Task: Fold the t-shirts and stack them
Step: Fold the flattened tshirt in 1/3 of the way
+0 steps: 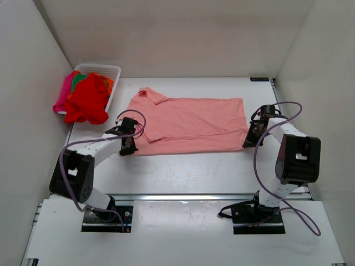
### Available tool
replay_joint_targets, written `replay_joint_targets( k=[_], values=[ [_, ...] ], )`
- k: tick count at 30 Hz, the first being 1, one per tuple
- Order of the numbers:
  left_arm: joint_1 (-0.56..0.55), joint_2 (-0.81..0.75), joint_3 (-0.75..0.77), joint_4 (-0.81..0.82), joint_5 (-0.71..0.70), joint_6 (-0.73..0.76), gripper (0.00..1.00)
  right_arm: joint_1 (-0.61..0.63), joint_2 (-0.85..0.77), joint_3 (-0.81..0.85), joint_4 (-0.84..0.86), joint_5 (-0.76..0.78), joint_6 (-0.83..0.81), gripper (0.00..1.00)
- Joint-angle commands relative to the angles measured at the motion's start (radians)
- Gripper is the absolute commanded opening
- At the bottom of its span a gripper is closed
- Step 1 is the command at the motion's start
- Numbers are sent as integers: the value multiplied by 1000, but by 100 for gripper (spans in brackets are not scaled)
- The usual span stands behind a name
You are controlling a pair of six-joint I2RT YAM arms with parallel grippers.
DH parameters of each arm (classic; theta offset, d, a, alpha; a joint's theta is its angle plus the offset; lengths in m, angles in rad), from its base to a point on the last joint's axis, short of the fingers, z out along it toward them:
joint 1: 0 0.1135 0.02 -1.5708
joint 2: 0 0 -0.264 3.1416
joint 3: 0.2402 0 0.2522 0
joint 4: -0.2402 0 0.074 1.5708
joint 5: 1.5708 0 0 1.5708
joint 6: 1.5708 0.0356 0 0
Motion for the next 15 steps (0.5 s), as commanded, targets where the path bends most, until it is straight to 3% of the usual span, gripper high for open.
replay_joint_targets(
  k=[1, 9, 15],
  values=[
    [-3, -139, -53, -104, 16, 9, 0, -13, -28, 13, -82, 8, -60, 0],
    [-3, -383, -133, -247, 77, 20, 0, 36, -153, -94, -177, 24, -63, 0],
    [-106, -468, -124, -368, 105, -21, 0, 65, -310, -194, -253, 35, -62, 0]
  ],
)
